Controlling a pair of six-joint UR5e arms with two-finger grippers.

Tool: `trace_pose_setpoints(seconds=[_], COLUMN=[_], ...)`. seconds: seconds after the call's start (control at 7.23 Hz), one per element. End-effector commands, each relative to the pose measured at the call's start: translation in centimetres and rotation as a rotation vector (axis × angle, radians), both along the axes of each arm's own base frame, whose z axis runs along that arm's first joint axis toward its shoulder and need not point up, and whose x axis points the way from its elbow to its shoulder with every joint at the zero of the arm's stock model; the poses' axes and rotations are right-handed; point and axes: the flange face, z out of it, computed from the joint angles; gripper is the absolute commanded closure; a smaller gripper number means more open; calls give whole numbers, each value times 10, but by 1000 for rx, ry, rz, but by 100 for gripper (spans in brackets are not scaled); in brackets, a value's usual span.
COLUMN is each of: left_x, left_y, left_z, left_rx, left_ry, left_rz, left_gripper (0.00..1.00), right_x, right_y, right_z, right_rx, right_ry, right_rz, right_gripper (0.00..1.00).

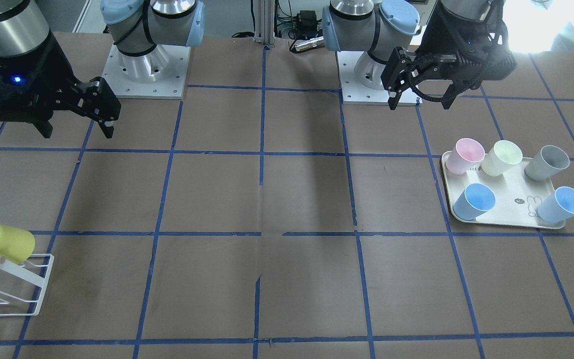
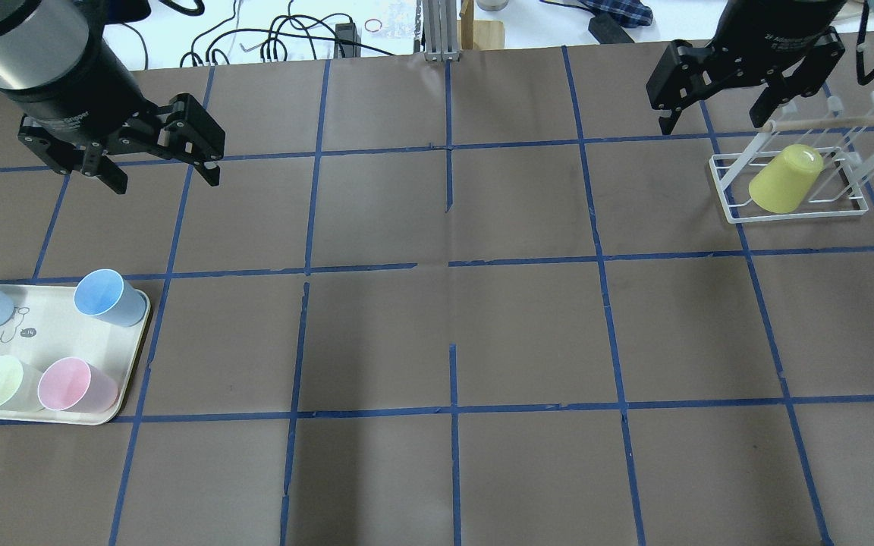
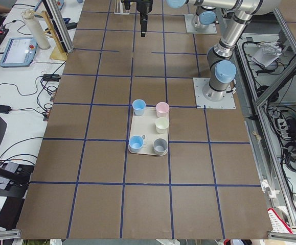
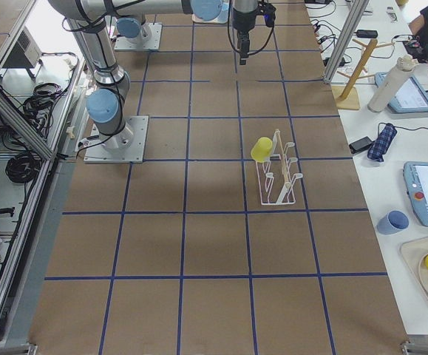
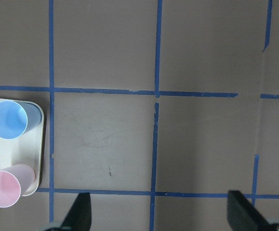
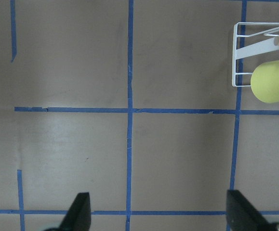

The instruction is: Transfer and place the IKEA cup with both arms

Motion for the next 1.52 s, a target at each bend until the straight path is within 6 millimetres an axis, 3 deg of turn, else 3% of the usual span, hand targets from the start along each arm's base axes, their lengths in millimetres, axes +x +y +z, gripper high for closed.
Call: trace_pose_setpoints(seconds=[0.0, 1.38], left_x=[0, 0], left_y=[-1, -1], left_z=[0, 1], left_rx=[-1, -4], left_ry=[0, 0], left_rz=[0, 0], left_gripper=[0, 0], right_x=[0, -4], right_y=[0, 0], right_z=[0, 4], right_rx=[1, 31], right_ry=[0, -3], right_rz=[0, -3], right_gripper=[0, 0])
